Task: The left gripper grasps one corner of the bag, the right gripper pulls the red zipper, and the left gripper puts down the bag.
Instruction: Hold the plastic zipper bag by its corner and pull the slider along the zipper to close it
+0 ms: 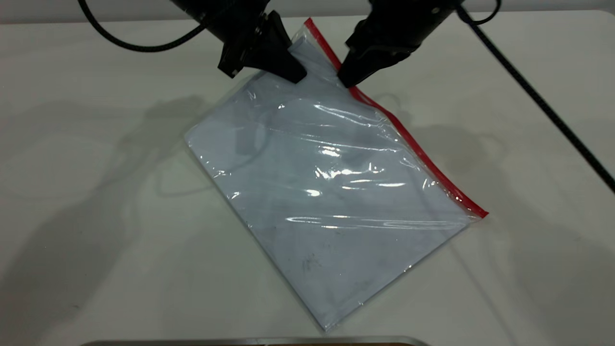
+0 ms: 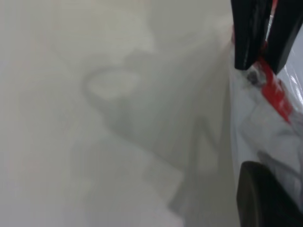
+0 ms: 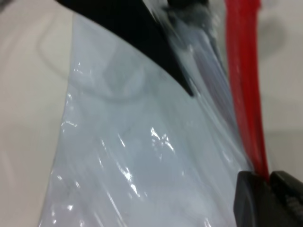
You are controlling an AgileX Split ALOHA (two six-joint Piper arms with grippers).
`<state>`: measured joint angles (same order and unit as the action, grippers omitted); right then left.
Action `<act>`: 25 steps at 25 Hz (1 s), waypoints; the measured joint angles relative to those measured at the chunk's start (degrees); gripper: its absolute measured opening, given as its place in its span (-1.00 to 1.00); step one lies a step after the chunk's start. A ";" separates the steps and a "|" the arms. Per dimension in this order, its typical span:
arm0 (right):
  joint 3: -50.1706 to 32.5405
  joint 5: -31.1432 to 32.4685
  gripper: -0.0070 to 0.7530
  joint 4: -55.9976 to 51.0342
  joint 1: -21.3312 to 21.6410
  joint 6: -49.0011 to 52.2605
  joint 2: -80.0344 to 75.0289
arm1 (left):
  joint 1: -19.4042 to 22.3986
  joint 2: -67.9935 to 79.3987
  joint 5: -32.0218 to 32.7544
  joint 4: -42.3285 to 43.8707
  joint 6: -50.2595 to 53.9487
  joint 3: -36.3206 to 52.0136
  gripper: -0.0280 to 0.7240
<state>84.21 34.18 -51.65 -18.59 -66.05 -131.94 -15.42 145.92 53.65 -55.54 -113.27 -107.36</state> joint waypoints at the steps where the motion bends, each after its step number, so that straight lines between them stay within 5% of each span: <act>1: 0.00 0.67 -0.89 0.00 0.69 -0.01 0.00 | 0.00 -0.13 0.26 0.00 0.39 -0.14 -0.78; 16: 0.11 12.68 -0.89 9.85 9.70 0.45 -1.16 | 2.48 -1.05 0.56 -1.48 5.91 -1.01 -0.78; 25: 0.11 21.46 -0.88 16.67 12.50 4.87 -1.52 | 4.15 -1.12 0.23 6.31 13.44 -1.53 -0.78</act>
<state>84.32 55.65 -34.98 -6.08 -61.19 -133.46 -11.27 144.80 53.88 -49.23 -99.82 -108.90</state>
